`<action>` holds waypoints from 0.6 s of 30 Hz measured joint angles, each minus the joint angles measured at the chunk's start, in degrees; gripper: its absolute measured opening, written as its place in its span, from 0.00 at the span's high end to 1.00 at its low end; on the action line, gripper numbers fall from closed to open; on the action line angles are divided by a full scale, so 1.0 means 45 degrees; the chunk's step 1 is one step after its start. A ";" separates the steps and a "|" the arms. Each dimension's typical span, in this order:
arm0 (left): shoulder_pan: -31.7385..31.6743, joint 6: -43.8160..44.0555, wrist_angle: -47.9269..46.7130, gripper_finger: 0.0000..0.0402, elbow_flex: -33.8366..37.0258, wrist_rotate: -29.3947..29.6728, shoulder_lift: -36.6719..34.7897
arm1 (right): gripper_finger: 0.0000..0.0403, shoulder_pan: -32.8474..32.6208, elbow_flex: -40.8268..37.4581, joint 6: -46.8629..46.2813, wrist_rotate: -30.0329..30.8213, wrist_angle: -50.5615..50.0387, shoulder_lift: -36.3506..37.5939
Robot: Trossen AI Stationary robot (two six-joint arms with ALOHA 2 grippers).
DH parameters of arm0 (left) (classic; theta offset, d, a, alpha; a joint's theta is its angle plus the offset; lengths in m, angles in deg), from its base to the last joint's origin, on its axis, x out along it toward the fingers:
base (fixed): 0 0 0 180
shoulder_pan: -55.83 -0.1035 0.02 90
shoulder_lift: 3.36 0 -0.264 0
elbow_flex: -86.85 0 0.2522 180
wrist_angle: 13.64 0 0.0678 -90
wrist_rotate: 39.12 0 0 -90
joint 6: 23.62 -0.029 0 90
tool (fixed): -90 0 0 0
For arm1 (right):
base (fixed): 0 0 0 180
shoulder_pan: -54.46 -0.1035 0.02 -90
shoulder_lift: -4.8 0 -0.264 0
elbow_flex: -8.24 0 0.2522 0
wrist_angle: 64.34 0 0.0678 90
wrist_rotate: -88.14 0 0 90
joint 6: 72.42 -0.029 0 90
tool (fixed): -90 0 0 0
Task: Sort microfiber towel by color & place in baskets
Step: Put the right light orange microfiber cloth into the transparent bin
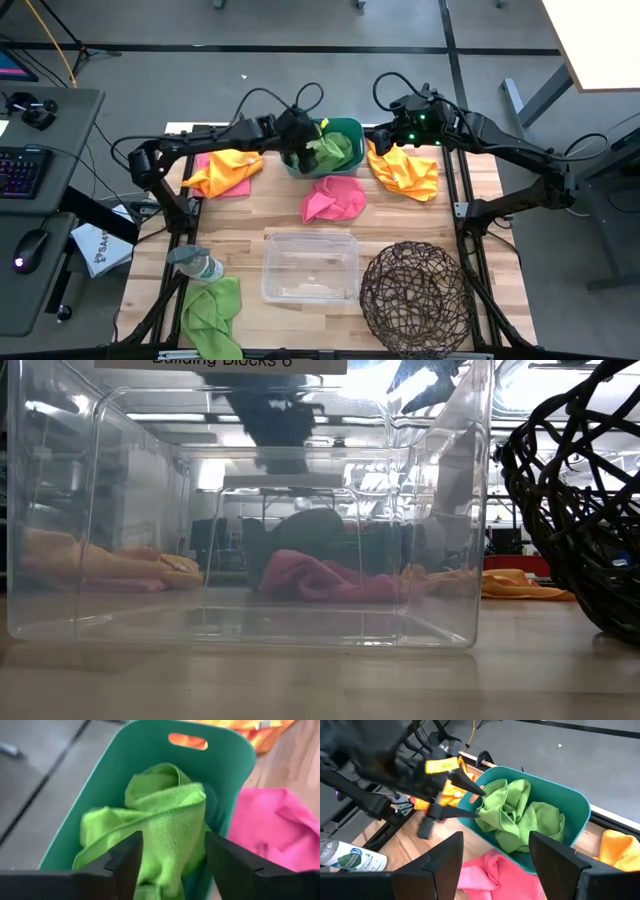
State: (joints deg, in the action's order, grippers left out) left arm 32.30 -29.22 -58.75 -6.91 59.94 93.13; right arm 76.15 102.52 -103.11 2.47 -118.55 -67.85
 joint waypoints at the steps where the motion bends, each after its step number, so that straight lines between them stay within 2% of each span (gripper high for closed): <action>1: 0.0000 0.0261 -0.0693 0.46 -0.0428 -0.0042 0.0000 | 0.45 0.0000 0.0001 0.0033 0.0000 0.0000 0.0000; 3: 0.0000 0.0908 -0.1867 0.43 -0.1262 -0.0604 -0.0005 | 0.45 0.0000 0.0002 0.0156 -0.0008 0.0004 0.0000; 5: 0.0036 0.1866 -0.3044 0.42 -0.1751 -0.1904 -0.0173 | 0.45 0.0000 0.0002 0.0292 -0.0088 0.0000 0.0000; 8: 0.0656 0.3204 -0.4011 0.41 -0.1838 -0.4042 -0.0675 | 0.45 0.0005 0.0002 0.0551 -0.0531 0.0000 0.0000; 9: 0.1107 0.3424 -0.4435 0.41 -0.1762 -0.4395 -0.0928 | 0.45 0.0002 0.0000 0.0564 -0.0712 -0.0012 0.0000; 13: 0.3753 0.3607 -0.6191 0.41 -0.1721 -0.4455 -0.2058 | 0.45 0.0000 -0.0002 0.0601 -0.1498 -0.0116 0.0000; 18: 0.7926 0.4698 -0.7408 0.41 -0.1717 -0.4393 -0.3356 | 0.45 0.0000 0.0002 0.1161 -0.1954 -0.0112 0.0000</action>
State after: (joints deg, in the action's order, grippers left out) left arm 67.97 -8.08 -92.08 -14.64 40.17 78.03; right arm 76.15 102.53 -97.88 -6.32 -119.05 -67.85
